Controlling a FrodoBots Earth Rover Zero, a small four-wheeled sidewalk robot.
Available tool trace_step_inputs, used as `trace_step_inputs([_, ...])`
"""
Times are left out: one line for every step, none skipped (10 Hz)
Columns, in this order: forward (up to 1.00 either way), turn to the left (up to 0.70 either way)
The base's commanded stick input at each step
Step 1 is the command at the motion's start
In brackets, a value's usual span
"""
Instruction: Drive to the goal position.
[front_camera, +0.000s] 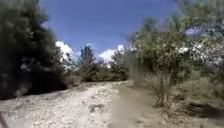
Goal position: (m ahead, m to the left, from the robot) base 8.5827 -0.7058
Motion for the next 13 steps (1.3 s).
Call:
trace_step_inputs([0.44,0.11])
trace_step_inputs([0.44,0.17])
trace_step_inputs([0.44,0.22])
trace_step_inputs([0.44,0.27])
trace_step_inputs([0.44,0.27])
trace_step_inputs([0.44,0.27])
trace_step_inputs([0.44,0.27])
trace_step_inputs([0.44,0.27])
trace_step_inputs([0.44,0.27])
trace_step_inputs([0.44,0.27])
trace_step_inputs([0.44,0.27])
trace_step_inputs([0.44,0.27])
trace_step_inputs([0.44,0.27])
